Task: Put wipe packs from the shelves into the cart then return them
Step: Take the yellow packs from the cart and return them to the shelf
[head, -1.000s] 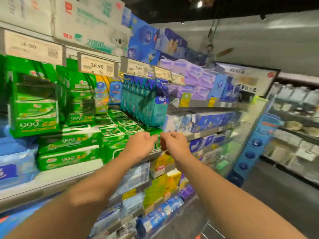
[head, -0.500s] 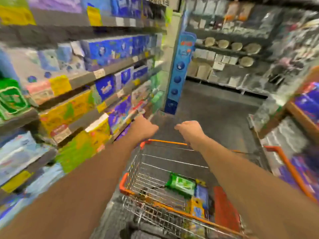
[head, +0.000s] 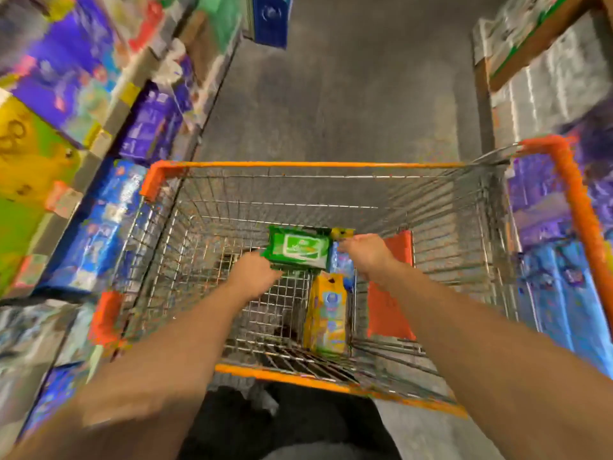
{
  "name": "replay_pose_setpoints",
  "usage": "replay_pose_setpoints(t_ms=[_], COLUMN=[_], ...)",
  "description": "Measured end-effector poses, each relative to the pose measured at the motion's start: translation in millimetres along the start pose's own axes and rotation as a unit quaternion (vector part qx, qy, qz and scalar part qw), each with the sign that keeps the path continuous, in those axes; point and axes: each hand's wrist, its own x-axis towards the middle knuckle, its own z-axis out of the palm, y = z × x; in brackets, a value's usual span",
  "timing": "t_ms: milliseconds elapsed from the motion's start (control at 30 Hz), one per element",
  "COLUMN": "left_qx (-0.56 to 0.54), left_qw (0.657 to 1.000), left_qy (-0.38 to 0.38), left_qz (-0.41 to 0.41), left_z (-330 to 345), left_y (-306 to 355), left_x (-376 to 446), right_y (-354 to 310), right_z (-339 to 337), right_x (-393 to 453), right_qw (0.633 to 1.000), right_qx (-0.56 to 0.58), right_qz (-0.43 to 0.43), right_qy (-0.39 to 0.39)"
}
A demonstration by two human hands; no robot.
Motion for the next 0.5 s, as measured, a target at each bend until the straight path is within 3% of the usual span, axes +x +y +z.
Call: replay_pose_setpoints(t_ms=[167,267,367,500], left_qx=[-0.003,-0.03,-0.133,-0.314], left_qw=[0.996,0.986,0.966,0.903], left_qy=[-0.077,-0.142,-0.191,-0.202], left_qz=[-0.052,-0.078,-0.116,-0.211], left_z=[64.5,106.3,153.3,208.2], left_y=[-30.5,-44.5,-54.7,-53.8], left_x=[53.0,93.5,128.0,144.9], right_y=[72.1,111.5,151.5,192.3], right_z=[47.1,76.0,103.9,130.8], right_x=[41.8,68.7,99.7,134.1], right_qw=[0.994,0.988,0.982,0.973], right_qx=[0.022,-0.005,-0.058,-0.005], right_qz=[0.105,0.154,0.18,0.229], right_qy=[-0.03,-0.008,0.008,0.026])
